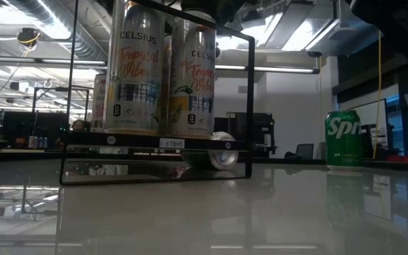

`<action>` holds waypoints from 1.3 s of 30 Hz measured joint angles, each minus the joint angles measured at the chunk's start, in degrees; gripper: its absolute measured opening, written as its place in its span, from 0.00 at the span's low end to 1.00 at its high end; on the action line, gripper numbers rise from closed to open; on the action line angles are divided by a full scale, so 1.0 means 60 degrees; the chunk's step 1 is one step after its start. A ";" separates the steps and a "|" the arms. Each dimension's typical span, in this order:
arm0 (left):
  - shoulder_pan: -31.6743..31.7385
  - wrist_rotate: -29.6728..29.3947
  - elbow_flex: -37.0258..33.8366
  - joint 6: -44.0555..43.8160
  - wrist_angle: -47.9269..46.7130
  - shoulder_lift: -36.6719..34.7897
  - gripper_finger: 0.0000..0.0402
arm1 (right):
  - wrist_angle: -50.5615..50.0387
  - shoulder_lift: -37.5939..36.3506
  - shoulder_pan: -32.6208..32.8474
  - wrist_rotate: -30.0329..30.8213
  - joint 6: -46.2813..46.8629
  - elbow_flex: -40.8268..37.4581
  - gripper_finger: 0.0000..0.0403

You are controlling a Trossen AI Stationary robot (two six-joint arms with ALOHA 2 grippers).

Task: Place canned beverage on shelf
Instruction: Put the white blue soda can on the shelf

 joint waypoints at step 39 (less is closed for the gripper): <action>0.0358 0.0151 0.0004 0.0053 -0.0092 0.1188 0.52 | 0.0474 -0.0015 0.0000 -0.0051 -0.0077 -0.0011 0.58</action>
